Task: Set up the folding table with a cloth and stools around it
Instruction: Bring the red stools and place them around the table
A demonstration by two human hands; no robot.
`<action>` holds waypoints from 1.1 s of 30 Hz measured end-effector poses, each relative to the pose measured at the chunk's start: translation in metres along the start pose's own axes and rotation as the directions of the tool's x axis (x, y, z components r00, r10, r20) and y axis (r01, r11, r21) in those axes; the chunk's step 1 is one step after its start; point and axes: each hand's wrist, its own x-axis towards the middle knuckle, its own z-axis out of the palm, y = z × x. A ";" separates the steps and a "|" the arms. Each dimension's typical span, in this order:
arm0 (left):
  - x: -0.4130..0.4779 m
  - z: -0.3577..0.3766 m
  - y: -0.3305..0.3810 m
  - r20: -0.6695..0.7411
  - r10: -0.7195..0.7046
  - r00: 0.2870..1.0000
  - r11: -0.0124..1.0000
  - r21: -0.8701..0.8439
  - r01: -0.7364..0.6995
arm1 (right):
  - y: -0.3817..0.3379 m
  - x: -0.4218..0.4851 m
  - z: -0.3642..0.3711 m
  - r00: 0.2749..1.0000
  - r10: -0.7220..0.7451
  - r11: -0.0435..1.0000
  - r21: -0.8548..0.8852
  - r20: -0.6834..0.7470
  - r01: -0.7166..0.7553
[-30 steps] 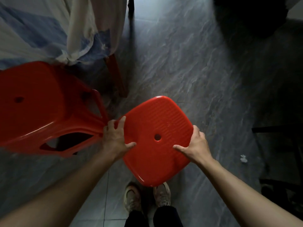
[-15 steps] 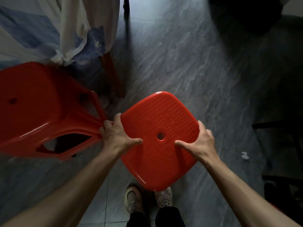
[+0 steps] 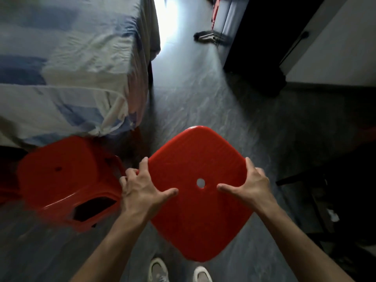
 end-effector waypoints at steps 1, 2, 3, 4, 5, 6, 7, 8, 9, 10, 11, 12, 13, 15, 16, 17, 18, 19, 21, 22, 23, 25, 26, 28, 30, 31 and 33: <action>-0.013 -0.014 0.010 -0.012 0.005 1.000 1.000 -0.004 -0.005 | -0.003 -0.009 -0.017 1.000 -0.020 1.000 -0.004 -0.008 0.020; -0.025 -0.026 0.019 -0.026 0.005 1.000 1.000 -0.012 -0.005 | -0.006 -0.019 -0.033 0.999 -0.036 0.999 -0.004 -0.016 0.036; -0.038 -0.037 0.027 -0.043 -0.002 0.999 1.000 -0.021 0.001 | -0.008 -0.027 -0.048 0.999 -0.048 0.999 0.000 -0.025 0.048; -0.051 -0.047 0.035 -0.061 -0.007 0.998 1.000 -0.031 0.005 | -0.009 -0.036 -0.062 0.997 -0.067 0.998 0.008 -0.030 0.067; -0.065 -0.057 0.043 -0.074 -0.010 0.997 0.999 -0.038 0.008 | -0.008 -0.045 -0.076 0.995 -0.089 0.996 0.014 -0.033 0.090; -0.079 -0.065 0.052 -0.083 -0.019 0.996 0.999 -0.037 0.016 | -0.007 -0.054 -0.088 0.994 -0.110 0.994 0.017 -0.030 0.110; -0.095 -0.073 0.060 -0.091 -0.032 0.995 0.999 -0.031 0.029 | -0.004 -0.062 -0.100 0.992 -0.126 0.992 0.022 -0.023 0.127; -0.112 -0.081 0.068 -0.106 -0.039 0.994 0.999 -0.022 0.037 | -0.001 -0.071 -0.112 0.989 -0.150 0.988 0.027 -0.019 0.150; -0.129 -0.087 0.076 -0.126 -0.048 0.991 0.999 -0.018 0.046 | 0.004 -0.078 -0.123 0.982 -0.186 0.982 0.034 -0.017 0.187; -0.147 -0.093 0.083 -0.154 -0.060 0.986 0.998 -0.017 0.058 | 0.007 -0.085 -0.135 0.972 -0.235 0.971 0.039 -0.015 0.235; -0.164 -0.099 0.090 -0.184 -0.074 0.980 0.997 -0.018 0.072 | 0.010 -0.092 -0.146 0.961 -0.277 0.959 0.048 -0.010 0.278; -0.183 -0.103 0.094 -0.213 -0.088 0.973 0.996 -0.018 0.086 | 0.014 -0.099 -0.157 0.950 -0.313 0.948 0.061 -0.002 0.313; -0.201 -0.108 0.099 -0.245 -0.104 0.964 0.995 -0.018 0.102 | 0.017 -0.106 -0.167 0.936 -0.352 0.934 0.066 0.007 0.351; -0.237 -0.117 0.105 -0.304 -0.144 0.942 0.989 -0.027 0.142 | 0.017 -0.122 -0.185 0.905 -0.425 0.903 0.075 0.027 0.422; -0.253 -0.122 0.107 -0.330 -0.166 0.929 0.986 -0.032 0.165 | 0.014 -0.131 -0.192 0.889 -0.456 0.889 0.069 0.039 0.453; -0.271 -0.127 0.108 -0.350 -0.195 0.916 0.980 -0.042 0.193 | 0.010 -0.140 -0.199 0.873 -0.484 0.875 0.055 0.056 0.482; -0.288 -0.133 0.109 -0.364 -0.229 0.903 0.973 -0.058 0.223 | 0.005 -0.151 -0.205 0.859 -0.506 0.863 0.039 0.074 0.504; -0.304 -0.138 0.108 -0.373 -0.266 0.889 0.964 -0.082 0.254 | 0.000 -0.161 -0.209 0.845 -0.526 0.850 0.029 0.095 0.526; -0.338 -0.149 0.105 -0.392 -0.328 0.859 0.945 -0.128 0.302 | -0.011 -0.180 -0.213 0.802 -0.582 0.811 0.020 0.133 0.585; -0.354 -0.153 0.102 -0.403 -0.352 0.845 0.936 -0.148 0.319 | -0.015 -0.189 -0.213 0.775 -0.614 0.786 0.022 0.151 0.618; -0.371 -0.158 0.098 -0.416 -0.375 0.828 0.927 -0.171 0.333 | -0.020 -0.196 -0.211 0.746 -0.644 0.760 0.032 0.168 0.649; -0.403 -0.163 0.087 -0.449 -0.419 0.789 0.908 -0.219 0.357 | -0.030 -0.216 -0.206 0.684 -0.700 0.706 0.055 0.205 0.706; -0.418 -0.165 0.082 -0.464 -0.441 0.768 0.897 -0.241 0.370 | -0.036 -0.227 -0.203 0.650 -0.727 0.675 0.056 0.222 0.736; -0.447 -0.168 0.067 -0.474 -0.494 0.729 0.870 -0.277 0.409 | -0.045 -0.252 -0.196 0.574 -0.777 0.603 0.043 0.259 0.797; -0.478 -0.168 0.050 -0.471 -0.550 0.690 0.835 -0.307 0.457 | -0.053 -0.281 -0.187 0.502 -0.814 0.531 0.023 0.291 0.847; -0.493 -0.167 0.040 -0.471 -0.575 0.669 0.818 -0.324 0.475 | -0.056 -0.296 -0.181 0.466 -0.831 0.495 0.021 0.303 0.869; -0.528 -0.166 0.020 -0.476 -0.623 0.621 0.782 -0.366 0.505 | -0.062 -0.332 -0.169 0.395 -0.857 0.426 0.022 0.332 0.905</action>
